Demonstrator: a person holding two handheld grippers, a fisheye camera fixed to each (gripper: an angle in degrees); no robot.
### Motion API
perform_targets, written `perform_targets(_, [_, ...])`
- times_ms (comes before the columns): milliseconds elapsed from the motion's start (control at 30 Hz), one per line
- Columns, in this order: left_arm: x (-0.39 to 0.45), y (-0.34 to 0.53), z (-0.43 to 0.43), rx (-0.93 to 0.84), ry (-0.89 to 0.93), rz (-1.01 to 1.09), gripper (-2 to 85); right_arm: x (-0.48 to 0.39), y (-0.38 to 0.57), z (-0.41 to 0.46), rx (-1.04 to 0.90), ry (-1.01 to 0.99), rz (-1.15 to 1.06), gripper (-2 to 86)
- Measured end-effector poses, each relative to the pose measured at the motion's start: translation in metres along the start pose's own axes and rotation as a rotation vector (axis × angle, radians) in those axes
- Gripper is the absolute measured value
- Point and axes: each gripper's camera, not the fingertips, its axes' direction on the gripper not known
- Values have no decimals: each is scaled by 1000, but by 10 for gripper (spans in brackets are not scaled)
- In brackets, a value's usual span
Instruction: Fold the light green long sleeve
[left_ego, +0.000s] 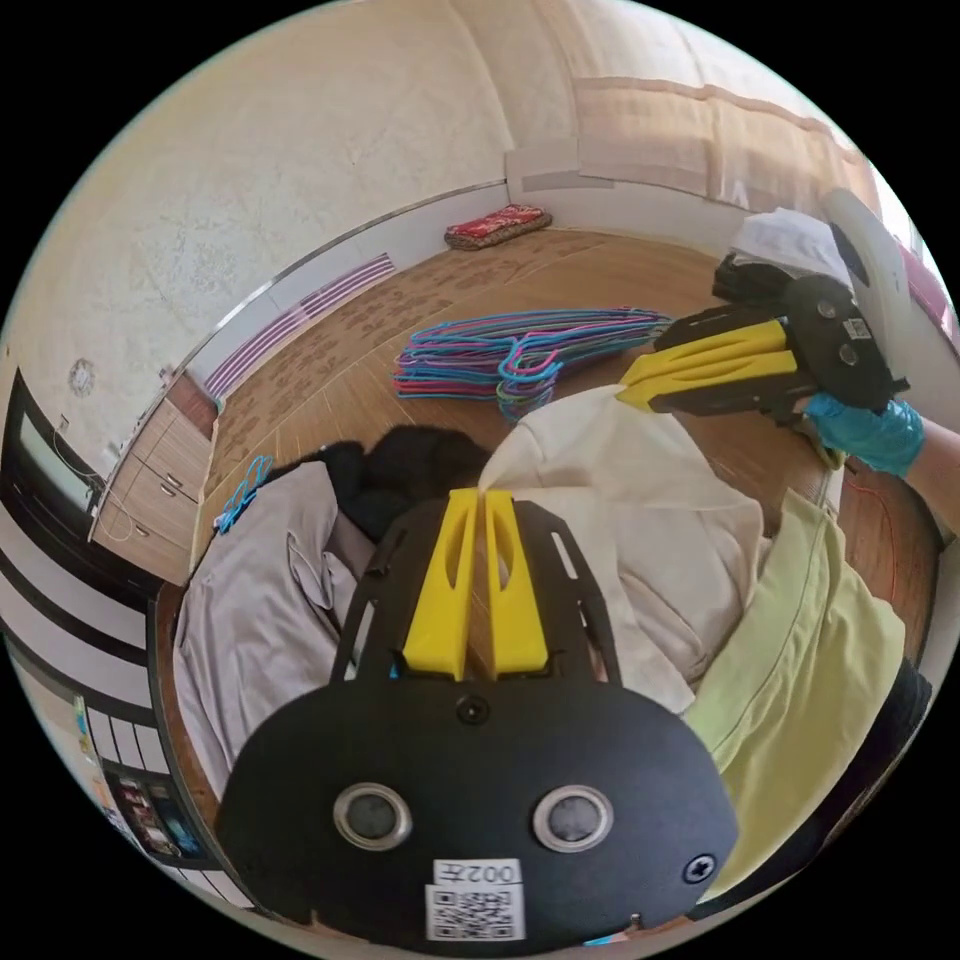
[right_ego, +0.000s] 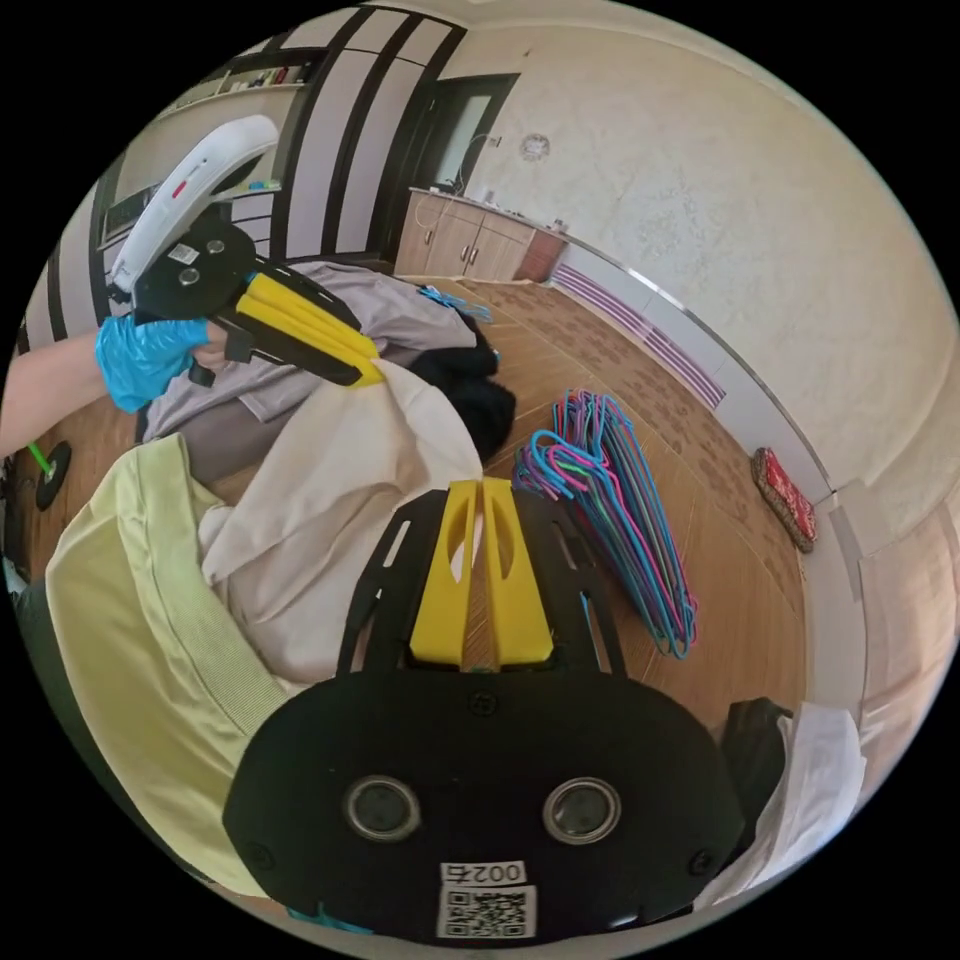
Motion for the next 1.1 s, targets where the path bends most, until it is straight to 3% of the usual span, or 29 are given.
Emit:
perform_targets(300, [37, 75, -97, 137, 152, 74, -10, -54, 70, -126, 176, -90, -57, -9])
perform_targets(467, [73, 129, -129, 110, 259, 160, -10, -86, 126, -174, 185, -248, -56, -9])
perform_targets(833, [153, 228, -121, -57, 422, 232, -8, -149, 211, -176, -22, -414, -166, 10])
perform_targets(1100, [151, 260, -144, -103, 398, 204, 24, -102, 231, -187, -100, -486, -123, 73])
